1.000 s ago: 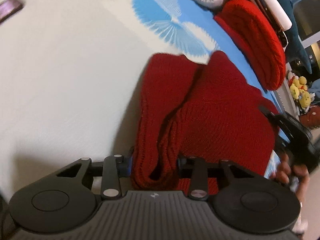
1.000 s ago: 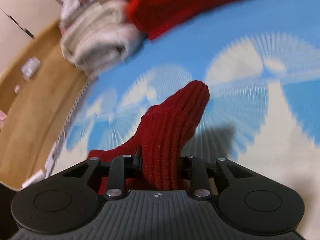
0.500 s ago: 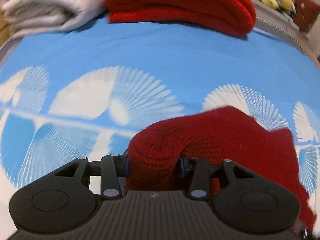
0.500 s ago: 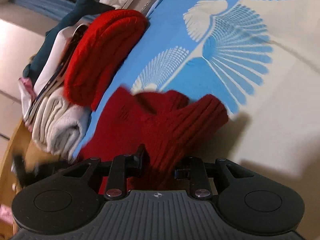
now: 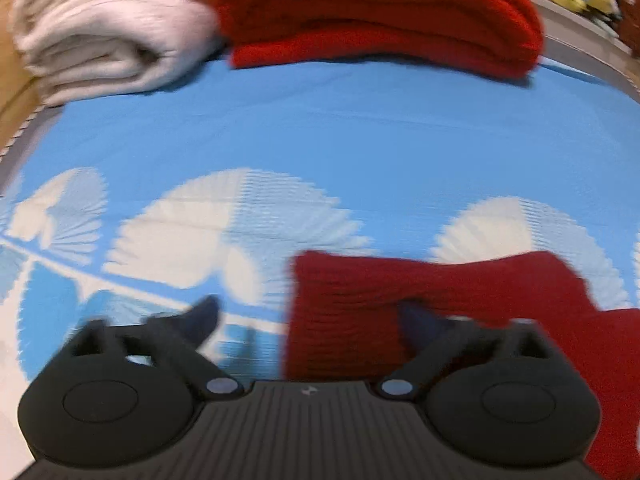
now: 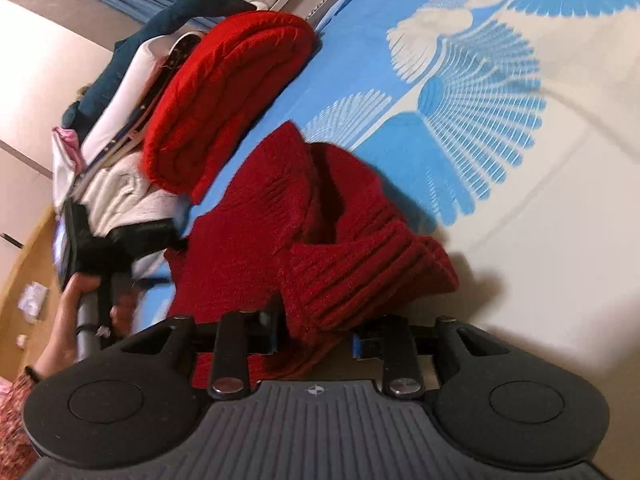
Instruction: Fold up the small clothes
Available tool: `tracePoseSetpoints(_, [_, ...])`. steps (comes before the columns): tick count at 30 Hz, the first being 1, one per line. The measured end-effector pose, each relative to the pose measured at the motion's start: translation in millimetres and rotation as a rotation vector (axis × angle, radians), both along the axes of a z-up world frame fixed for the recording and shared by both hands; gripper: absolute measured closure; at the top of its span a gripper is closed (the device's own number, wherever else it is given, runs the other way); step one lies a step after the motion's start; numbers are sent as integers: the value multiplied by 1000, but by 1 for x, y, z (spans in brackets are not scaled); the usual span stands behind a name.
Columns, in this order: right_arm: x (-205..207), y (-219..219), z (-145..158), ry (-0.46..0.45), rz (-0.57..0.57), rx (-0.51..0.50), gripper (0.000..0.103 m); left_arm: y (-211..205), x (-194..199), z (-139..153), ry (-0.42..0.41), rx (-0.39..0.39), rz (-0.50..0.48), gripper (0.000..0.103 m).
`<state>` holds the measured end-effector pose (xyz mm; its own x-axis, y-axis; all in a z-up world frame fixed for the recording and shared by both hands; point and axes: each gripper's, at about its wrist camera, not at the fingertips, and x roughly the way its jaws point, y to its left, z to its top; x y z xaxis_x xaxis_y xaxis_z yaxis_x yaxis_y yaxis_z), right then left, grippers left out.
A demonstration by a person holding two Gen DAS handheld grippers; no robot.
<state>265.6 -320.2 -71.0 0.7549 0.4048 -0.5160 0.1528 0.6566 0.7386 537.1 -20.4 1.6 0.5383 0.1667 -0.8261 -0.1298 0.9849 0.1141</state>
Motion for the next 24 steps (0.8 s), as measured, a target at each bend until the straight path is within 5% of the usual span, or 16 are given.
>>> tracePoseSetpoints(2, [0, -2, -1, 18, 1, -17, 61, 26, -4, -4, 14, -24, 32, 0])
tracePoseSetpoints(4, [0, -5, 4, 86, -40, -97, 24, 51, -10, -6, 27, -67, 78, 0])
tracePoseSetpoints(6, [-2, -16, 15, 147, -126, -197, 18, 67, -18, -5, 27, -71, 112, 0])
tracePoseSetpoints(9, [-7, -19, 44, 27, -233, -371, 21, 72, -31, 6, -15, 23, 110, 1])
tracePoseSetpoints(11, [2, -9, 62, -73, -182, -482, 22, 66, -42, 21, -63, 11, 48, 1])
tracePoseSetpoints(14, [41, 24, 79, -214, -10, -626, 55, 43, -48, 33, -104, -16, -64, 1])
tracePoseSetpoints(16, [74, 47, 80, -248, 51, -702, 73, 22, -40, 29, -100, 39, -113, 0])
tracePoseSetpoints(20, [148, 75, 56, -118, 125, -747, 81, 2, -1, -8, -39, 209, -84, 0])
tracePoseSetpoints(23, [174, 69, 26, 58, 17, -765, 76, 14, 10, -23, -17, 126, -27, 0])
tracePoseSetpoints(24, [175, 64, 27, 67, -14, -740, 64, 17, 7, -20, -21, 105, -16, 0])
